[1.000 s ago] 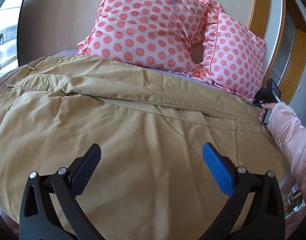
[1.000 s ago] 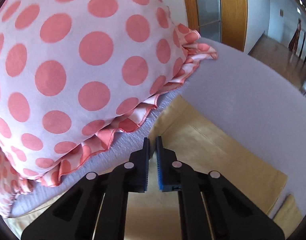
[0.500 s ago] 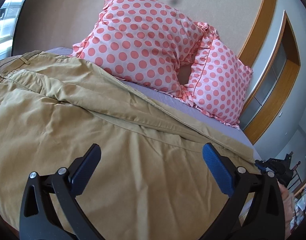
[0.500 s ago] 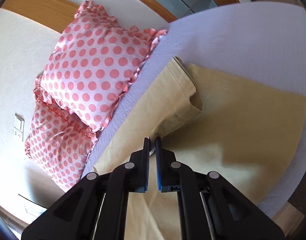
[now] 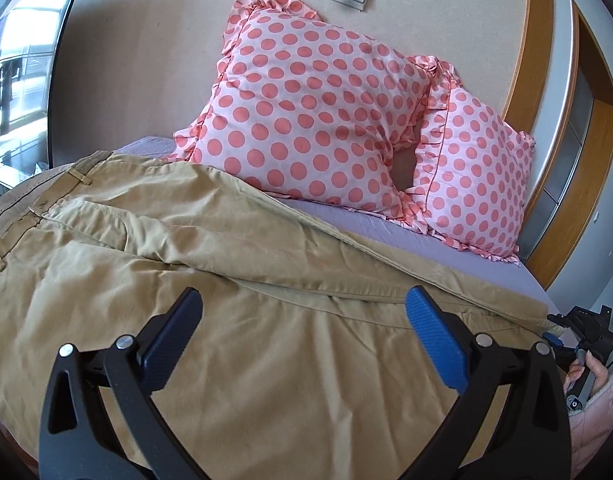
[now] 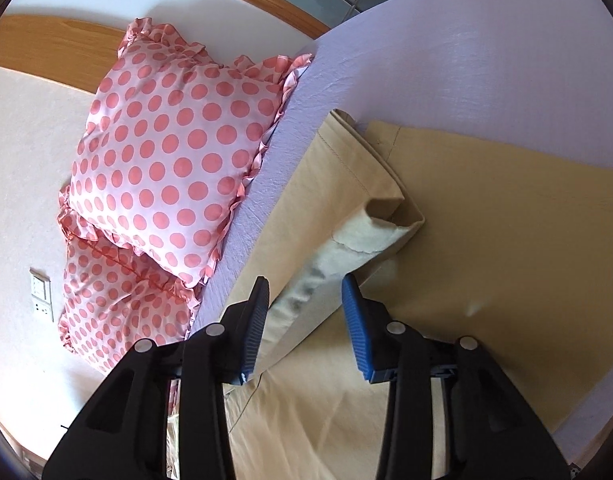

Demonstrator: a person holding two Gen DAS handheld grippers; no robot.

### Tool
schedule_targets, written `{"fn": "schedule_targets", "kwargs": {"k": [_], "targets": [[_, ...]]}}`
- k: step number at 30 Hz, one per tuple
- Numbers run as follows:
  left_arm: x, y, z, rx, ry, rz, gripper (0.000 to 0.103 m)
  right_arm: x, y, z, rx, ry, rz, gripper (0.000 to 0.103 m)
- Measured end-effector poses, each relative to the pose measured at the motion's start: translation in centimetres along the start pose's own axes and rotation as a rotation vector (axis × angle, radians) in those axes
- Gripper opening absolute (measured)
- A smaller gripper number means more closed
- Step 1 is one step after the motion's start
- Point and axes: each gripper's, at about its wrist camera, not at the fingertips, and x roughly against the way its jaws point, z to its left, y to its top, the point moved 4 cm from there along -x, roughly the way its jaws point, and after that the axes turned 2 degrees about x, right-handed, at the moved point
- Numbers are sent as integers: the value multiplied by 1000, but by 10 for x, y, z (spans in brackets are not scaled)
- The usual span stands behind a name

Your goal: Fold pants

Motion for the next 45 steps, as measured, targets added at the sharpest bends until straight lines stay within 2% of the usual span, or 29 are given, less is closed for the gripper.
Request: {"fn": "schedule_targets", "kwargs": {"k": [5,10,11,12,14,16,17,23,27,28,30,31,32,34,36,39,42,45], "targets": [[-11,10,8,38,29,35,101,1,-9,7,29,-117,25,42],[-14,12,8,12,54,33,101,2,-18,14,131,-154,-63,45],[-16,14,9,9,50,38,101,-1,-18,15,157,-147,-75,32],[-19,16,10,7,47,42,101,-6,-17,14,177,-116,-67,1],[-25,25,16,12,50,51,101,-8,-16,2,104,12,-36,2],[-35,37,26,37,59,70,101,5,-9,-7,37,183,-59,2],[-43,45,32,60,59,85,101,13,-6,-9,22,226,-74,2],[-107,83,75,224,89,186,100,46,8,-7,54,299,-139,2],[-149,100,101,279,205,236,89,48,9,-3,78,310,-144,2],[-158,103,107,288,230,246,84,47,9,-3,81,311,-145,2],[-174,107,122,301,296,275,64,46,10,-2,84,314,-146,2],[-180,107,130,317,305,294,35,46,10,-3,82,315,-147,2],[-182,106,137,340,282,310,10,45,10,-2,80,319,-146,2],[-169,100,146,397,229,294,6,47,11,0,85,323,-149,2],[-138,95,140,346,216,244,5,52,13,4,95,327,-165,2],[-63,77,126,253,196,143,5,68,19,3,111,315,-204,2],[9,40,121,239,176,102,8,83,23,-7,111,276,-231,2],[54,-10,124,245,187,108,8,91,18,-24,102,221,-235,2]]}}
